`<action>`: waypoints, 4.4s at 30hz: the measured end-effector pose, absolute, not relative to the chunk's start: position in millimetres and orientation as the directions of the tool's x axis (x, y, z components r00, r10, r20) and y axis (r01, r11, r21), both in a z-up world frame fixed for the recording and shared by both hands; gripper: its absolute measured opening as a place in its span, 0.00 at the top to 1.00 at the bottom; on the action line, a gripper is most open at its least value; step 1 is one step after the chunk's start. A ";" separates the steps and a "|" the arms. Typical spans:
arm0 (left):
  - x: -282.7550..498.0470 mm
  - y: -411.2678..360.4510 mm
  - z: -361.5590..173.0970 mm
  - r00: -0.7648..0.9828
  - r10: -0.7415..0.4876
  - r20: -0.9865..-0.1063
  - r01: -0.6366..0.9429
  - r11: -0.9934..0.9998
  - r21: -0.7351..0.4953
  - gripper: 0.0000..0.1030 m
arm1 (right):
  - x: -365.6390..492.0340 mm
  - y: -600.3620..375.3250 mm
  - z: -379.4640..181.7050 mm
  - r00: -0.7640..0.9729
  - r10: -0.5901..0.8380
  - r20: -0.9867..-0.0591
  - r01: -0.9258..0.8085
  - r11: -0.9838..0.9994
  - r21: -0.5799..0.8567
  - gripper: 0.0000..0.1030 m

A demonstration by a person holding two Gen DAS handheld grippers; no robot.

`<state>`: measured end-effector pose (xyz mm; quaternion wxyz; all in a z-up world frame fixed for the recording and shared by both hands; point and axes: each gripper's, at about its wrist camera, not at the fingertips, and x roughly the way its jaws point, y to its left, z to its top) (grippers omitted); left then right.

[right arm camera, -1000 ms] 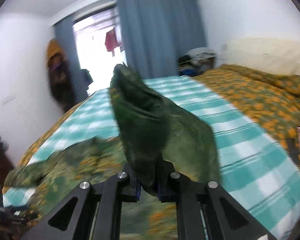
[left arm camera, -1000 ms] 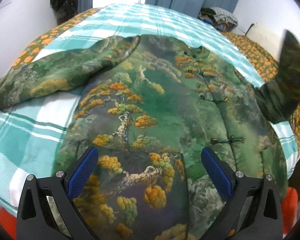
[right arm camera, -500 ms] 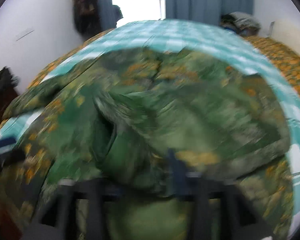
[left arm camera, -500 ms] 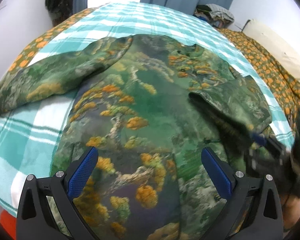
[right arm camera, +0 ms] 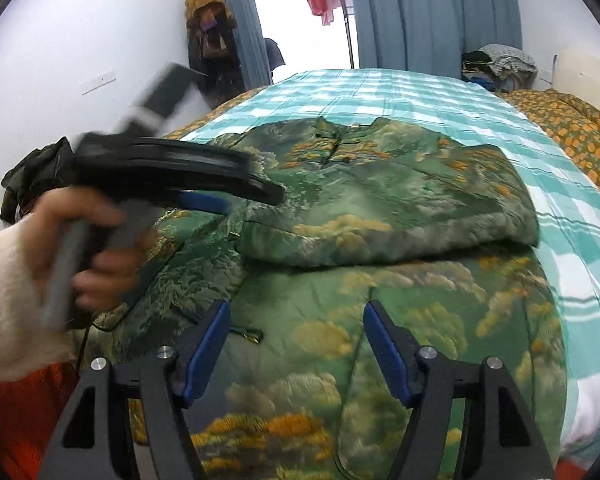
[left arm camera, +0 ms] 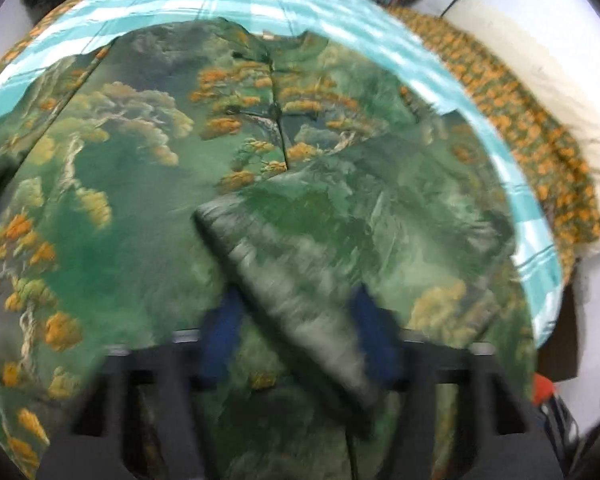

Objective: Fold large clothes

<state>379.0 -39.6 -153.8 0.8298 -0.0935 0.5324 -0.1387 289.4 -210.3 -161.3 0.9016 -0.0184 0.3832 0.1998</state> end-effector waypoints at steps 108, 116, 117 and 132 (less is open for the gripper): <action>294.8 270.5 -145.8 0.586 -0.035 -0.810 -0.422 0.840 -0.342 0.11 | 337.7 -251.2 -162.9 0.714 0.151 -0.683 -0.191 0.981 0.017 0.30; 317.8 373.2 -190.9 0.596 -0.014 -0.803 -0.623 0.623 -0.473 0.11 | 339.6 -233.3 -168.7 0.698 0.158 -0.699 -0.224 0.974 -0.003 0.30; 322.5 383.8 -193.5 0.601 0.009 -0.799 -0.641 0.602 -0.476 0.11 | 339.2 -230.1 -170.2 0.693 0.160 -0.703 -0.232 0.973 -0.007 0.30; 378.3 288.5 -40.5 0.761 0.218 -0.611 -0.384 0.911 -0.152 0.90 | 341.9 -230.9 -170.7 0.703 0.201 -0.683 -0.242 0.969 0.036 0.30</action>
